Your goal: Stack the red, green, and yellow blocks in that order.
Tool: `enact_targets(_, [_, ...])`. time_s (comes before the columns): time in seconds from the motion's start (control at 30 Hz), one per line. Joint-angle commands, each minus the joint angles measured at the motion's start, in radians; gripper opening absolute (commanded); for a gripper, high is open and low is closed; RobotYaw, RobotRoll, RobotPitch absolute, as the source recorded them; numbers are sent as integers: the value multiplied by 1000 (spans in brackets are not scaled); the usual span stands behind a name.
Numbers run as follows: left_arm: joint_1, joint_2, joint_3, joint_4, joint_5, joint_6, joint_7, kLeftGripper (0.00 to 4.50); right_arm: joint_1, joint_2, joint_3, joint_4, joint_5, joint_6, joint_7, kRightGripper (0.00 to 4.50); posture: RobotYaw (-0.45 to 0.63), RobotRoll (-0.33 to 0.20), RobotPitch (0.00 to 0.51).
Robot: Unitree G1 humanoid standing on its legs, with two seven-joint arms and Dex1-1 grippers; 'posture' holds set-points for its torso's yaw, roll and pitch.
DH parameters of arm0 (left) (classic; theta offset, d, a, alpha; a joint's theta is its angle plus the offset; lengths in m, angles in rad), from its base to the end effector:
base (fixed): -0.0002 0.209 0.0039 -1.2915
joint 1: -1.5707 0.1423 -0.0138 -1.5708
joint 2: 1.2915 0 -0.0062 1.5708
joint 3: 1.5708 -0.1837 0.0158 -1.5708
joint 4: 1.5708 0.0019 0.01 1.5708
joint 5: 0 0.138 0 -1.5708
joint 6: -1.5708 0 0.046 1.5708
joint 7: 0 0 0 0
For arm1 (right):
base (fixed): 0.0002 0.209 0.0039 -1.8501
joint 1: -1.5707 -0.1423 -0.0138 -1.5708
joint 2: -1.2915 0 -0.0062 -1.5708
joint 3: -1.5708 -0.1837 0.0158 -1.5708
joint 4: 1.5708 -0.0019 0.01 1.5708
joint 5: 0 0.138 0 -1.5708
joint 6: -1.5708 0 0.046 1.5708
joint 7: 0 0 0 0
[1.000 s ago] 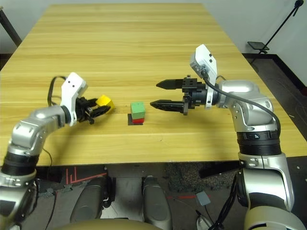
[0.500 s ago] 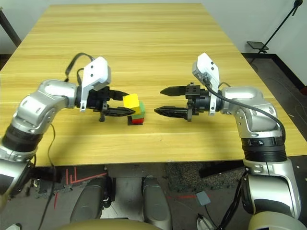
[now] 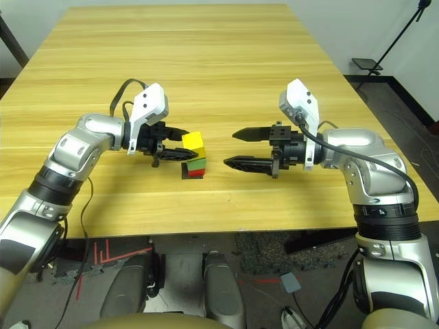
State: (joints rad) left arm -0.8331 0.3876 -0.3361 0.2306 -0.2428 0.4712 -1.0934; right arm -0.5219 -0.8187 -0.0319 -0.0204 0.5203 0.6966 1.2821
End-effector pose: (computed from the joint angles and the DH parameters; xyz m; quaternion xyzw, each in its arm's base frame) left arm 0.3212 0.1240 0.1861 0.1690 0.0824 -0.6300 0.7534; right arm 0.2680 -0.2643 0.2037 -0.0730 0.1393 0.5726 0.8046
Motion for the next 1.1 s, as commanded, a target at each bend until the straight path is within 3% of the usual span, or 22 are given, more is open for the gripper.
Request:
enact_targets(0.03, [-4, -3, 4, 19, 18, -22, -11, 2042, 14, -14, -14, -14, 14, 3, -8, 4500, 116, -110, 106])
enact_targets(0.27, [8, 5, 0, 22, 26, -16, -17, 2042, 12, -17, -8, -8, 18, -1, -13, 4500, 120, -111, 108])
enact_targets(0.5, [21, -4, 14, 6, 35, -36, -4, 4376, 4, -21, -4, 13, 12, -6, -7, 4500, 134, -118, 102])
enact_targets(0.67, [21, -33, 63, -67, 45, -146, 69, 4448, -11, -21, -14, 76, 3, -26, -10, 4500, 146, -125, 92])
enact_targets(0.83, [2, -1, 132, -100, 81, -283, 138, 4448, -34, -18, -34, 160, -6, -72, -22, 4500, 165, -133, 83])
enact_targets(0.97, [-12, 30, 173, -68, 133, -382, 206, 4448, -82, -10, -53, 280, -30, -124, -48, 4500, 186, -142, 78])
enact_targets(1.1, [-16, 51, 216, 13, 203, -441, 332, 4448, -158, 34, -91, 470, -80, -203, -170, 4500, 198, -148, 83])
